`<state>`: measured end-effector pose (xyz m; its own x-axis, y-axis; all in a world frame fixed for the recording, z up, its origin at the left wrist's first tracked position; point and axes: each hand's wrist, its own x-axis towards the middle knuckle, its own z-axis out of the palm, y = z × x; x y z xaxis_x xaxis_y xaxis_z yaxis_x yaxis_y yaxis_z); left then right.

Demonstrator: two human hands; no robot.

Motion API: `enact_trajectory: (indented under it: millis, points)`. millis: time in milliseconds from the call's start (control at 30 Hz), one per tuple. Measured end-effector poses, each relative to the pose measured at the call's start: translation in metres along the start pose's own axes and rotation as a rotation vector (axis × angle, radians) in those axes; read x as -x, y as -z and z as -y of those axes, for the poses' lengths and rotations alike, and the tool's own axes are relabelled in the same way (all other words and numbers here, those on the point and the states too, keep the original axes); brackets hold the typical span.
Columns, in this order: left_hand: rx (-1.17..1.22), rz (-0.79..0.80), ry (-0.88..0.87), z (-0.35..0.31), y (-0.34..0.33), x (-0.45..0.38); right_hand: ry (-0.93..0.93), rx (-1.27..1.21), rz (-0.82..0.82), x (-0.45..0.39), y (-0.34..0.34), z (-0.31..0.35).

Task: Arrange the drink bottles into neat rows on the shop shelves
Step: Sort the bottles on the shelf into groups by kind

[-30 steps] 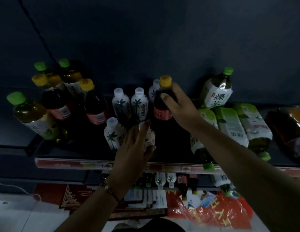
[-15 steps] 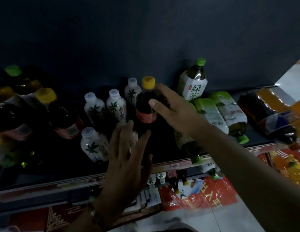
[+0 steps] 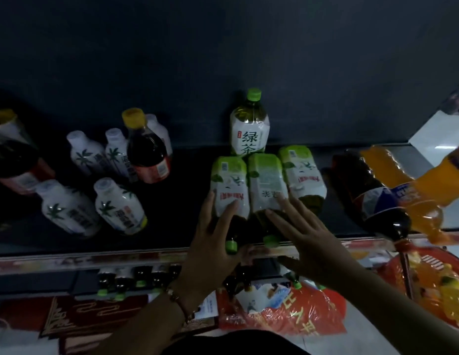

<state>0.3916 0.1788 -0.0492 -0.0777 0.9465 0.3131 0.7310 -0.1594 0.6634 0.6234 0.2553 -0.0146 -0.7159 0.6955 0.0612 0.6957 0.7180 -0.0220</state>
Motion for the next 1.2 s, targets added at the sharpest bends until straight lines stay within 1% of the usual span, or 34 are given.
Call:
enact_trajectory:
  millis: [133,233,333,433,467,533,567,633,733,867,933,1000,1067,1167,1200]
  points:
    - [-0.016,-0.052,0.039,-0.009,-0.003,0.002,0.104,-0.030,-0.241,-0.016,-0.016,-0.001]
    - [-0.038,-0.108,0.068,-0.015,0.008,0.000,0.198,-0.048,-0.283,-0.025,-0.017,-0.004]
    - [0.024,-0.195,0.113,-0.030,0.031,-0.009,0.334,-0.082,-0.302,-0.025,-0.016,-0.009]
    - [0.053,-0.296,0.187,-0.045,0.059,-0.023,0.384,-0.174,-0.337,-0.034,-0.002,-0.011]
    - [0.021,-0.335,0.192,-0.050,0.066,-0.030,0.399,-0.147,-0.333,-0.039,0.002,-0.011]
    - [-0.095,-0.374,0.175,-0.058,0.077,-0.048,0.442,-0.004,-0.248,-0.049,0.007,-0.010]
    - [-0.157,-0.367,0.164,-0.061,0.081,-0.057,0.457,0.056,-0.189,-0.052,0.005,-0.010]
    - [-0.267,-0.304,0.149,-0.066,0.083,-0.077,0.462,0.122,-0.101,-0.056,0.001,-0.007]
    - [-0.393,-0.262,0.114,-0.067,0.081,-0.096,0.436,0.121,-0.131,-0.063,-0.003,0.002]
    - [-0.405,-0.274,0.132,-0.062,0.079,-0.103,0.423,0.068,-0.168,-0.069,0.001,0.008]
    - [-0.363,-0.276,0.135,-0.059,0.076,-0.103,0.393,-0.055,-0.201,-0.066,0.014,0.005]
    - [-0.303,-0.267,0.124,-0.057,0.072,-0.102,0.343,-0.234,-0.238,-0.063,0.033,0.006]
    - [-0.227,-0.253,0.118,-0.054,0.069,-0.101,0.247,-0.510,-0.272,-0.065,0.057,0.010]
    - [-0.119,-0.226,0.103,-0.050,0.069,-0.100,-0.016,-1.052,-0.232,-0.075,0.086,0.010]
    - [-0.090,-0.199,0.088,-0.047,0.070,-0.099,-0.059,-1.125,-0.220,-0.078,0.090,0.009]
